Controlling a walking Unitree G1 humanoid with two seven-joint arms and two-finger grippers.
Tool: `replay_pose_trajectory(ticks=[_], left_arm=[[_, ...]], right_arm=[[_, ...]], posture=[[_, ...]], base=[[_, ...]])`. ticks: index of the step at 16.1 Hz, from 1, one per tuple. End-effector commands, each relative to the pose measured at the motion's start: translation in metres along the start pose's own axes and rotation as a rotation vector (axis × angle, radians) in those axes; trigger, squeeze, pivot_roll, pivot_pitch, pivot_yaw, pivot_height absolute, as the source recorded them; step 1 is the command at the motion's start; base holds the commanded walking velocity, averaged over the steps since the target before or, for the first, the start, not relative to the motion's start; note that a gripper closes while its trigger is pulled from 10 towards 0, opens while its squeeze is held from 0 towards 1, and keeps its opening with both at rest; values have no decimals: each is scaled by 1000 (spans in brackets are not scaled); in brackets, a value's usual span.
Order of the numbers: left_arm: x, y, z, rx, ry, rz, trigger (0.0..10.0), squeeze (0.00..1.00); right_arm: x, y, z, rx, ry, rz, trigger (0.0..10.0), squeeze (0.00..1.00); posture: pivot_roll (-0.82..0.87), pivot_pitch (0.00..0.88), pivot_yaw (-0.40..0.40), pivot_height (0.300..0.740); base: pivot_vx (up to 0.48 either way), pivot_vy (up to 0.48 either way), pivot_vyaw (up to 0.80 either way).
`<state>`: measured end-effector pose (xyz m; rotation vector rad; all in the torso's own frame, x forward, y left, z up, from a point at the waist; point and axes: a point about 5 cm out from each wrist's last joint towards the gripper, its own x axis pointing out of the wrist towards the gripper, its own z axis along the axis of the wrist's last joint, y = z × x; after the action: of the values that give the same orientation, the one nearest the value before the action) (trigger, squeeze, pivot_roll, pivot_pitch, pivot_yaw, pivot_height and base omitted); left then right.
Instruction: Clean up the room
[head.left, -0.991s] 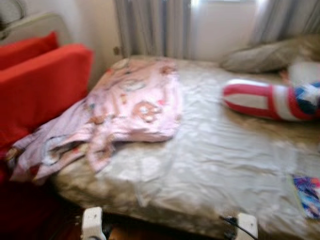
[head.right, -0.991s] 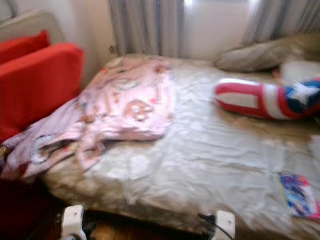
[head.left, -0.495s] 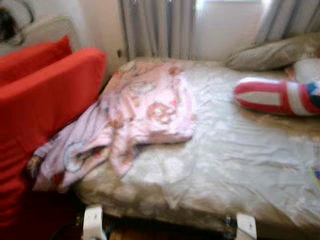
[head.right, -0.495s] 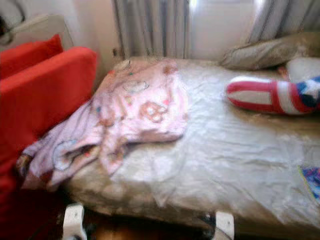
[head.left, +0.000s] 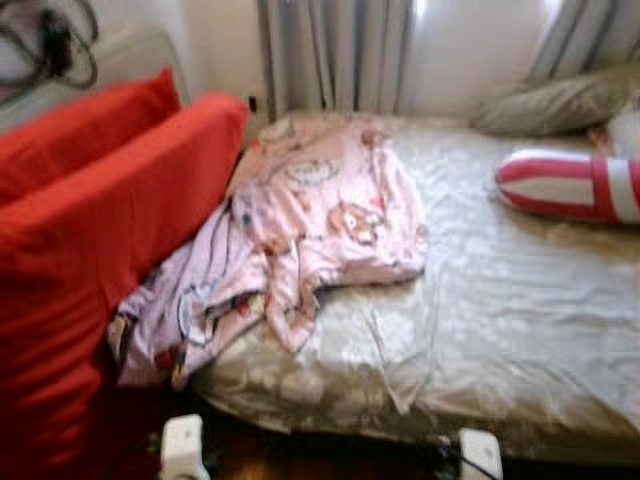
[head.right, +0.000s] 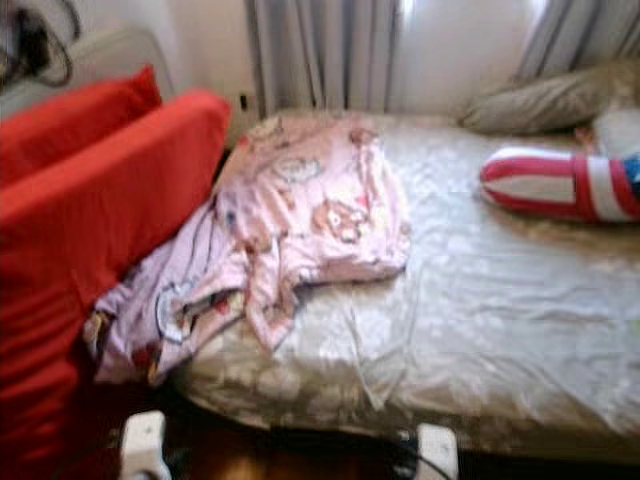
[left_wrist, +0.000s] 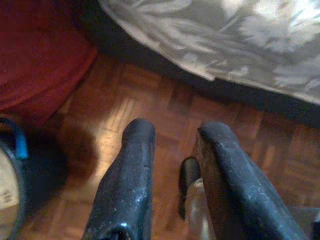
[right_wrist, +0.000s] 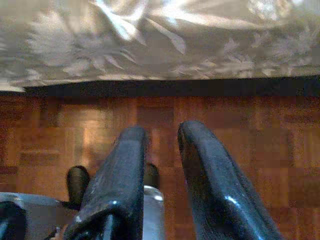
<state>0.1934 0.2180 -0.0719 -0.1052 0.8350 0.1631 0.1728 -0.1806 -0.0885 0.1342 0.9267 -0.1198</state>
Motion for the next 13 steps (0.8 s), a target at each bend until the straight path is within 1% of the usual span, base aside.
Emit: replay_pose_trajectory(ticks=[1, 7, 9, 13], left_arm=[[-1, -1, -4, 7, 11, -5, 10000, 0], [-1, -2, -4, 5, 17, -7, 10000, 0], [0, -2, -4, 4, 19, -8, 10000, 0], [-1, -2, -5, 4, 23, -8, 10000, 0]], right_arm=[[-1, -2, -2, -15, 6, 1, 10000, 0], [-1, 0, -2, -22, 2, 9, 10000, 0], [0, 0, -1, -43, 1, 17, 10000, 0], [0, 1, -1, -41, -4, 20, 10000, 0]], posture=[[22, 0, 2, 740], [24, 0, 2, 740], [25, 0, 2, 740], [26, 0, 2, 740]], base=[[0, 0, 0], [0, 0, 0], [0, 0, 0], [0, 0, 742]])
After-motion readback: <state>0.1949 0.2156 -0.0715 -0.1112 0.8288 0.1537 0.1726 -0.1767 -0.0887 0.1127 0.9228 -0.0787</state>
